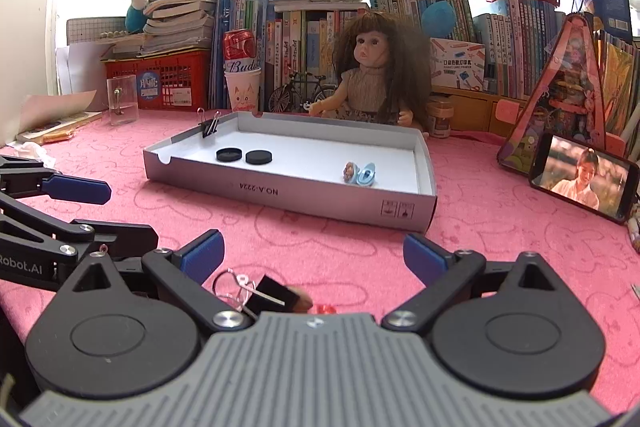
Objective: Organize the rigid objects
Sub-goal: 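Withdraw both tools from the tray back toward the remaining objects, then grasp a black puck with the left tool while the right tool grasps a black binder clip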
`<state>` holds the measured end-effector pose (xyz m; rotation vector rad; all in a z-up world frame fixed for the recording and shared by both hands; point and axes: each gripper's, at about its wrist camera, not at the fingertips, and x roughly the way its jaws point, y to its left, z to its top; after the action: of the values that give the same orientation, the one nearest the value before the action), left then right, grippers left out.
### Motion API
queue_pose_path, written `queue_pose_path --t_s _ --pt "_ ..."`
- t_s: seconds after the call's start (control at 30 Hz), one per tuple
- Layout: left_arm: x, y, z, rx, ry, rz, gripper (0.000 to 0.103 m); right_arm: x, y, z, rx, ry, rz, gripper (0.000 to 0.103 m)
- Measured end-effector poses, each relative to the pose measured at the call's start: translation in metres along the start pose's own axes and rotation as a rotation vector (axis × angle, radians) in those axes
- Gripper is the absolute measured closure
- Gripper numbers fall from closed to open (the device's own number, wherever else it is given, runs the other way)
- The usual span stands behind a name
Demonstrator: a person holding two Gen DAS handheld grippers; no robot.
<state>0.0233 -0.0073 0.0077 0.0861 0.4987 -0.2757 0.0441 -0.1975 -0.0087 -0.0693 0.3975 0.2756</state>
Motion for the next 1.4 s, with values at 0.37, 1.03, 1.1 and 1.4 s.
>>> queue_pose_path --t_s 0.37,1.03,1.1,1.4 --pt "-0.009 0.01 -0.011 -0.041 0.002 -0.017 0.046 -0.006 0.003 -0.005 0.003 -0.019 0.015 0.003" --pt "-0.021 0.012 -0.021 -0.012 -0.021 -0.008 0.063 -0.018 0.028 -0.019 -0.145 -0.006 0.063 0.047" --pt "-0.023 0.013 -0.021 -0.018 -0.018 0.002 0.063 -0.016 0.025 -0.02 -0.138 0.007 0.058 0.049" --pt "-0.013 0.008 -0.024 -0.001 0.015 0.004 0.064 -0.013 0.024 -0.022 -0.123 0.028 0.063 0.054"
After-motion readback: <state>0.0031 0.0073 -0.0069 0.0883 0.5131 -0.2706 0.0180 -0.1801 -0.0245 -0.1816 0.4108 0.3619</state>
